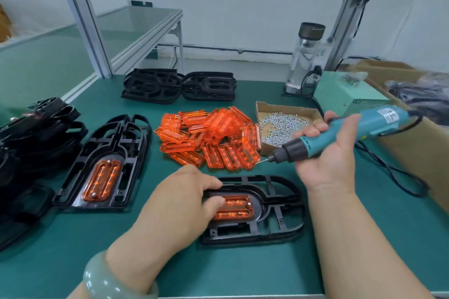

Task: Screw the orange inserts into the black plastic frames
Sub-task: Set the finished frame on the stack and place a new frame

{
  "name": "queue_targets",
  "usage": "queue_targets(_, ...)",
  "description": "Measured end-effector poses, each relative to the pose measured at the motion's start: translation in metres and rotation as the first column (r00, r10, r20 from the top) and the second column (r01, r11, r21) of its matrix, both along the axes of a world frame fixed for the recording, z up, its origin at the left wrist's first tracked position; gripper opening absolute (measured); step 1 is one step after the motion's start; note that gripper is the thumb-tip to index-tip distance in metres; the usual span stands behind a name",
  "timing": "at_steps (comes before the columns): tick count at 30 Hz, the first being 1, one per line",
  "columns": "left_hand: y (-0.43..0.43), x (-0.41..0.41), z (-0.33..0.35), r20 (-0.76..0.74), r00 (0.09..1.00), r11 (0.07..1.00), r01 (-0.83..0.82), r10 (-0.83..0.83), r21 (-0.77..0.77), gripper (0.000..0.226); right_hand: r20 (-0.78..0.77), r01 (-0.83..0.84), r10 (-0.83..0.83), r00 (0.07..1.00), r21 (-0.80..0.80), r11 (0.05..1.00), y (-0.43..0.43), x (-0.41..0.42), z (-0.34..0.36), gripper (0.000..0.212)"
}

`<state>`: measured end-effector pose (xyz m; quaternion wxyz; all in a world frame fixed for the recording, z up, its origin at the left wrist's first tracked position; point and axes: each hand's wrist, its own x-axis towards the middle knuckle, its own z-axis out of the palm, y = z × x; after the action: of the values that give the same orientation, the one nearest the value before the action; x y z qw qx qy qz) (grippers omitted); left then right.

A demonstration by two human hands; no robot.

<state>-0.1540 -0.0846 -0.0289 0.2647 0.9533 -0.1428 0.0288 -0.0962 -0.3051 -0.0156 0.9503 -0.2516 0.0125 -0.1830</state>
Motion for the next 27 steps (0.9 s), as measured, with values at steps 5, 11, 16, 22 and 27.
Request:
queue_targets(5,-0.026,0.006,0.008,-0.041,0.961,0.962,0.272,-0.272,0.001,0.071,0.000,-0.023,0.023,1.000,0.149,0.989,-0.009,-0.001,-0.011,0.038)
queue_targets(11,-0.051,0.019,0.003,-0.156,0.903,0.887,0.425,-0.400,0.181,0.104,0.034,-0.044,0.038,0.999,0.195,0.980,-0.015,-0.004,-0.016,0.038)
queue_targets(16,-0.054,0.022,0.001,-0.102,0.919,0.900,0.394,-0.381,0.189,0.094,0.043,-0.047,0.038,0.998,0.235,0.971,-0.020,-0.004,-0.017,0.038)
queue_targets(22,-0.023,0.026,0.014,0.100,0.983,0.983,0.140,-0.152,0.115,0.091,0.045,-0.045,0.036,0.998,0.219,0.975,-0.019,-0.003,-0.018,0.037)
queue_targets(27,0.020,0.033,0.024,0.258,0.950,0.984,-0.177,0.178,-0.029,0.088,0.032,-0.071,0.066,0.997,0.196,0.978,-0.014,-0.003,-0.021,0.035)
